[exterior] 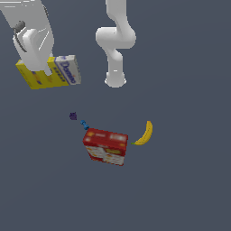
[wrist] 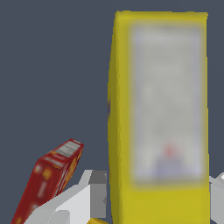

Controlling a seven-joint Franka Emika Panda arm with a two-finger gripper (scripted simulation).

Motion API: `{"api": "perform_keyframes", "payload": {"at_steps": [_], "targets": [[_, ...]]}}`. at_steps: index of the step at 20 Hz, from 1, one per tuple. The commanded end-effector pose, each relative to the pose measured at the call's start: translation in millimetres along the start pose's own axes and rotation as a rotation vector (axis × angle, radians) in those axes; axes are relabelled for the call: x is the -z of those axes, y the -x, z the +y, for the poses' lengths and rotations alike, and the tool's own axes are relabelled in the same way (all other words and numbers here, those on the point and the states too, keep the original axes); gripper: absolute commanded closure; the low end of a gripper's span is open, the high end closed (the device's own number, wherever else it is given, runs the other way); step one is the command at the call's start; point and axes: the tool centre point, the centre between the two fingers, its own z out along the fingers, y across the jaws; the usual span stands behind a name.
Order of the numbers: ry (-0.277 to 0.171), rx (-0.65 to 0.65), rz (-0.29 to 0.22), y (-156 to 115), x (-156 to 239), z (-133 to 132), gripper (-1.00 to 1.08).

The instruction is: Pick up a designated object from a clutter of objects.

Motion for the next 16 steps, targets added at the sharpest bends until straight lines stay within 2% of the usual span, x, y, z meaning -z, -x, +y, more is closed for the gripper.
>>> {"api": "perform_keyframes", "payload": {"at_steps": [1,8,16], "targets": [[0.000,0.001,0.000,-8,17,-3,1.08],[0.000,0.001,0.000,-23,48,-9,1.08],[0.000,0.001,0.000,-31,63,-13,1.08]]}}
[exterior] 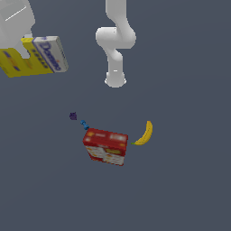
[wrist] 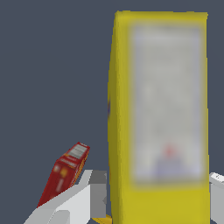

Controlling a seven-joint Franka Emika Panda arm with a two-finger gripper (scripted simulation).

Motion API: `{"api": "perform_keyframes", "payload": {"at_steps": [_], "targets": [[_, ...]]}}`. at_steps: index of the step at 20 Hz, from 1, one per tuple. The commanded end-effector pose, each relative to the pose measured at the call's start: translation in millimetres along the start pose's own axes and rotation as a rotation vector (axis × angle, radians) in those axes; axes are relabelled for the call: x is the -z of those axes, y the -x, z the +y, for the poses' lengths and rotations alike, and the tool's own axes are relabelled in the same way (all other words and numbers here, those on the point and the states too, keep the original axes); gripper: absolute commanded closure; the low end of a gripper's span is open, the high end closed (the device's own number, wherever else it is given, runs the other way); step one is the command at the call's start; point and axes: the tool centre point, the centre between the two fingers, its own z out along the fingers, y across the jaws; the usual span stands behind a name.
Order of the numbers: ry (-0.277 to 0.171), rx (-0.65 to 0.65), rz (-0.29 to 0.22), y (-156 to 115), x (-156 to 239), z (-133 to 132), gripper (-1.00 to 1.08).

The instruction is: Pick up a designated object from a clutter of objects.

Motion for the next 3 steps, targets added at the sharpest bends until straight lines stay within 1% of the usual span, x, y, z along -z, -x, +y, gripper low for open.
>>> {"api": "perform_keyframes", "payload": {"at_steps": [1,3], "targets": [[0.000,0.000,0.000,-1.3,2.6,-0.8,1.08],[0.000,0.000,0.000,-1.5,3.0,-0.9,1.08]]}}
